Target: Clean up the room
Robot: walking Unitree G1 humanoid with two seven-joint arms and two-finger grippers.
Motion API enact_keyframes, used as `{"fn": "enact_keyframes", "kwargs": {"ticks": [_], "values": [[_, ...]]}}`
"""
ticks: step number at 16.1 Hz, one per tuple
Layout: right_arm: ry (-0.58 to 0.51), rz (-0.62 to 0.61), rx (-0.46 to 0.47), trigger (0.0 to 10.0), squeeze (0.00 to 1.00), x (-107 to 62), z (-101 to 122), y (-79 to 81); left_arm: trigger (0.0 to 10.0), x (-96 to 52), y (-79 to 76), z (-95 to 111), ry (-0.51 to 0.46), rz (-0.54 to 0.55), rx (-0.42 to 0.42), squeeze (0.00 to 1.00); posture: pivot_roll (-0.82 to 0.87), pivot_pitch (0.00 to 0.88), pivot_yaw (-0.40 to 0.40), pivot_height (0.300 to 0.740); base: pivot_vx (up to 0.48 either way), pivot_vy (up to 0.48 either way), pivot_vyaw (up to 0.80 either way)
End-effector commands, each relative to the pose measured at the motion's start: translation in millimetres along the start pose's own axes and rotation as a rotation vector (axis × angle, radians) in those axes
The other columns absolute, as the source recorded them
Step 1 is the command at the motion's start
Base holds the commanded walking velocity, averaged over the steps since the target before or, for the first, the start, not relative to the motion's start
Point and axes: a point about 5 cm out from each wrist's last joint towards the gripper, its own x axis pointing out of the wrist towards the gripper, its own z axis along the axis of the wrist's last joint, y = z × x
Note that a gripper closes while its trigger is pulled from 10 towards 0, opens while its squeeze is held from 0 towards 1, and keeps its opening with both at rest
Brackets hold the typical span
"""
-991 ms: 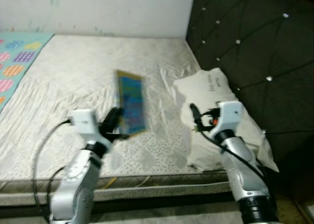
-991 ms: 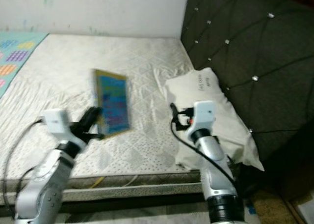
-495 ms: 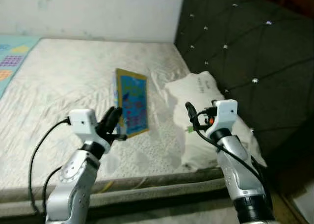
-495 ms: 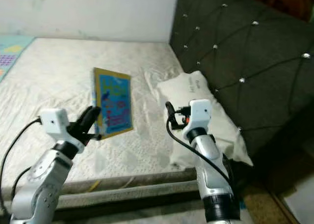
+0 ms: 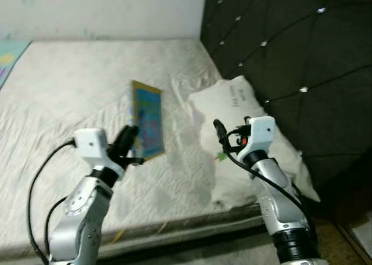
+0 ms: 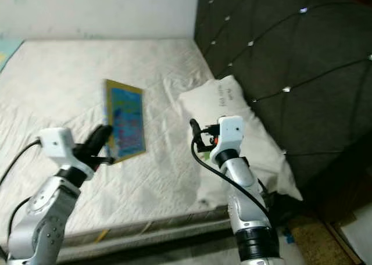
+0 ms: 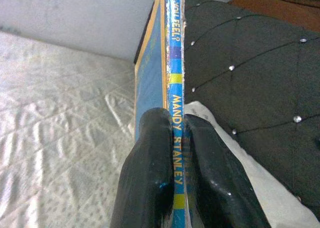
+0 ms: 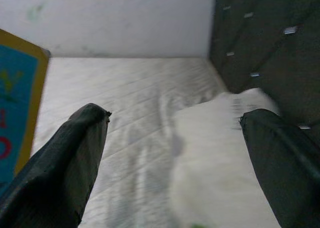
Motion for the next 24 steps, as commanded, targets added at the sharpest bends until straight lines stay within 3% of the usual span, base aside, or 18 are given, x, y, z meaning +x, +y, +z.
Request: {"fn": "enact_keyframes", "kwargs": {"ticks": [1,8,13,17,22,24], "values": [[0.000,-0.035,-0.008,10.0,0.00,-3.1,0,-11.2,10.0,4.6,-15.8,6,-0.036,-0.070,-0.002,0.00,-0.01,0.028,-0.052,0.740,0.274,0.000,0.00],[-0.002,-0.023,-0.024,10.0,0.00,-4.0,0,-10.7,10.0,6.2,-13.1,4,-0.023,-0.033,0.004,0.00,-0.01,0.030,-0.052,0.740,0.112,0.000,0.00],[-0.001,-0.011,-0.033,10.0,0.00,-5.3,-1,-9.4,10.0,2.7,-9.8,1,-0.009,0.007,0.017,0.00,0.00,0.033,-0.063,0.740,0.000,0.000,0.74],[0.013,-0.007,-0.020,10.0,0.00,-5.4,-5,-7.6,10.0,-7.7,10.9,-4,0.035,0.118,0.133,0.00,0.02,0.029,-0.082,0.740,0.000,0.000,0.40],[0.027,-0.012,-0.005,10.0,0.00,-5.3,-9,-7.2,10.0,-27.5,24.0,-5,0.091,0.130,0.235,0.00,0.05,0.045,-0.097,0.740,0.000,0.000,0.00],[0.034,-0.016,-0.008,10.0,0.00,-7.4,-10,-8.1,10.0,-30.4,24.6,-5,0.098,0.127,0.229,0.00,0.05,0.054,-0.102,0.740,0.000,0.000,0.00]]}}
